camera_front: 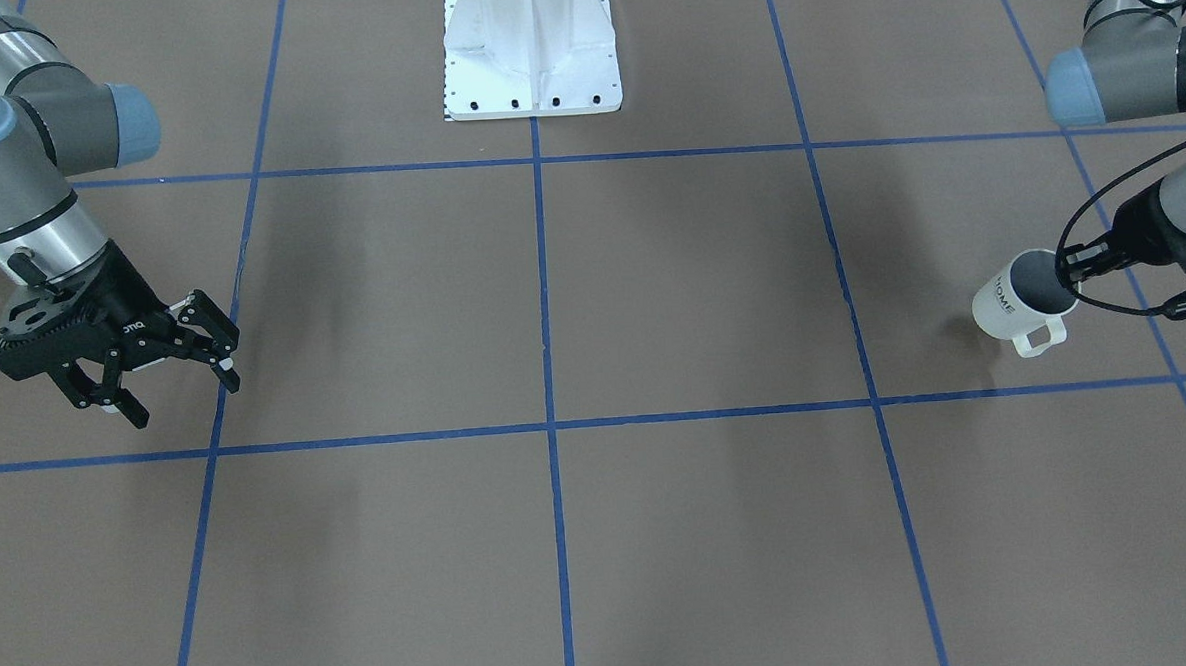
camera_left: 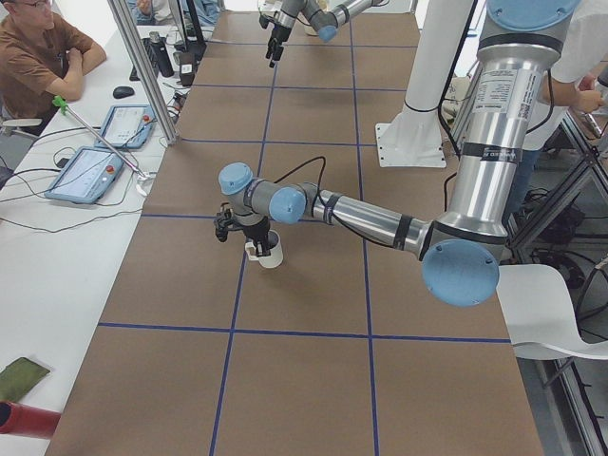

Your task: Left arm hands cup to right arm to dump lemon

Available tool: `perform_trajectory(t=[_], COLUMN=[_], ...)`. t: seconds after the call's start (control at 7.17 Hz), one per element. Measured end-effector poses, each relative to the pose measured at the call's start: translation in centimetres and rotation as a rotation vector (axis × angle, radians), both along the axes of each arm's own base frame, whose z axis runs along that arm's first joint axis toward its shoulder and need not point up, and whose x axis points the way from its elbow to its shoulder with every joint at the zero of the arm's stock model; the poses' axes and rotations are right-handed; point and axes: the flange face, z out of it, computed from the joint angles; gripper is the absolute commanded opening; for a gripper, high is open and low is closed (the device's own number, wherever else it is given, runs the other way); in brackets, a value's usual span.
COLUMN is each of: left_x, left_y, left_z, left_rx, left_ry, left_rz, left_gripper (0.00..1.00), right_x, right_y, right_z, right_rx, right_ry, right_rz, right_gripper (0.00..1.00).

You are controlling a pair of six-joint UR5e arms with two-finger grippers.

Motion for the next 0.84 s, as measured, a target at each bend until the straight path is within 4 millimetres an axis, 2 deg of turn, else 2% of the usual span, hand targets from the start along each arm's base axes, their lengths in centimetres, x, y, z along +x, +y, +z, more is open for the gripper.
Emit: perform_trajectory(t=[0.14, 0.28, 0.7, 0.84], left_x=[0.7, 1.2, 1.4, 0.9], left_y=[0.2, 0.3, 0.4, 0.7], left_z=[0.3, 0.5, -0.1, -1.6], left_rx=[-0.003, -0.004, 0.015, 0.045], left_ry=[-0.002, -0.002, 0.003, 0.016], left_rz=[0.013, 0.022, 0.033, 0.028], left_gripper=[0.3, 0.99, 1.0, 1.0], right_x=[0.0, 0.1, 1.5, 3.5], right_y=[0.1, 0.1, 0.0, -0.4], right_z=[0.2, 0.3, 0.9, 1.6], right_rx=[-0.006, -0.015, -0.049, -0.093], right_ry=[-0.001, -0.004, -0.019, -0.023], right_rz=[-0.007, -0.018, -0.041, -0.046], right_gripper=[1.0, 1.0, 1.0, 1.0])
